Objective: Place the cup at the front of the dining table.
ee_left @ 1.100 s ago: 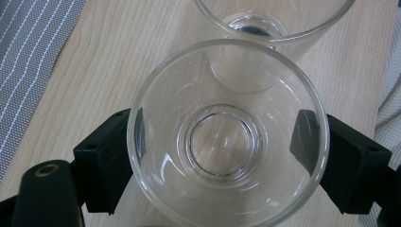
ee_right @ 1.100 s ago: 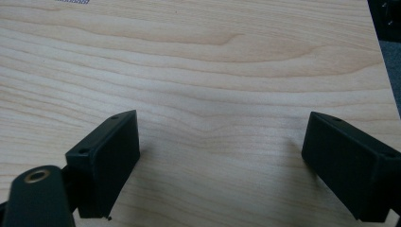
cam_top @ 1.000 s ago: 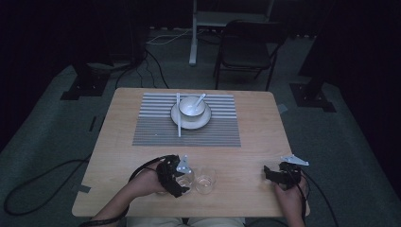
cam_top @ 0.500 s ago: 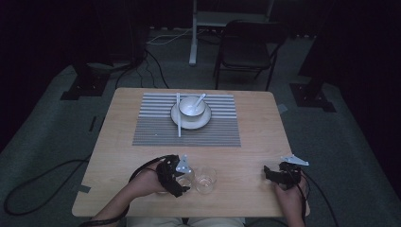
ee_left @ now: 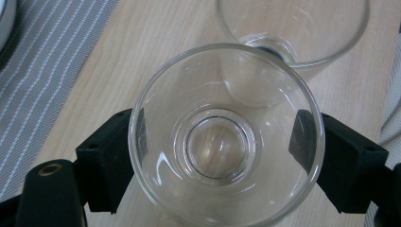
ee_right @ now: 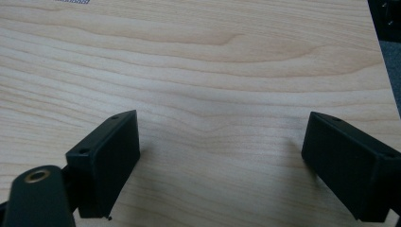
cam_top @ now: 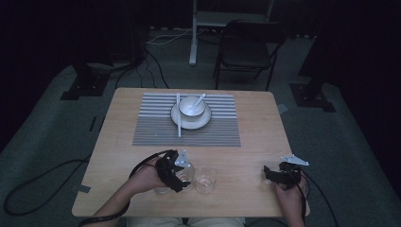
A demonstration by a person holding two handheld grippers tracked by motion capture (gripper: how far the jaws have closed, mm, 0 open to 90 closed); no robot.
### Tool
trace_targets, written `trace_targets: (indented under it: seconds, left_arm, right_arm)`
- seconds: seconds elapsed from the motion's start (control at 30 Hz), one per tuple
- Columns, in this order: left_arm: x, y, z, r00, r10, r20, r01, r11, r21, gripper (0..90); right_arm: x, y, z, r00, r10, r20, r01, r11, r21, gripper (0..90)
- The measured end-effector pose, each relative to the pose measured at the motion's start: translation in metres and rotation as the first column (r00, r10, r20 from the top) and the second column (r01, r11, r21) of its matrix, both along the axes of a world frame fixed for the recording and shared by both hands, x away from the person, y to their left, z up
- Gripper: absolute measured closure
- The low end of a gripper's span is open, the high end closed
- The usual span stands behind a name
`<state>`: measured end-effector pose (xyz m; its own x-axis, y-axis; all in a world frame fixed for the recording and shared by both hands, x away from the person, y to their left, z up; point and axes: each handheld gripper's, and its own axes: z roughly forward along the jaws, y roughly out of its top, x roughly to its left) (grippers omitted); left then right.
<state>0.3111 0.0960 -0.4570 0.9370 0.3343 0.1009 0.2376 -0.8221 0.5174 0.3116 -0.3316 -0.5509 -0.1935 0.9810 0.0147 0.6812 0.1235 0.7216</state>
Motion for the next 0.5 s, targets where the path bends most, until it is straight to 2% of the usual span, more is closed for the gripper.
trace_targets:
  seconds: [0.23, 0.37, 0.5]
  left_arm:
    - [0.012, 0.008, 0.010, 0.9991, 0.040, 0.014, -0.040, 0.9991, -0.014, 17.6]
    - [0.020, 0.012, 0.014, 0.9972, 0.066, 0.036, -0.065, 0.9978, -0.009, 17.7]
    - [0.029, 0.015, 0.017, 0.9959, 0.083, 0.036, -0.083, 0.9966, -0.007, 17.7]
  right_arm:
    - [0.000, 0.000, 0.000, 1.0000, 0.000, 0.000, 0.000, 1.0000, 0.000, 11.6]
    - [0.000, 0.000, 0.000, 1.0000, 0.000, 0.000, 0.000, 1.0000, 0.001, 11.6]
    - [0.000, 0.000, 0.000, 1.0000, 0.000, 0.000, 0.000, 1.0000, 0.000, 11.6]
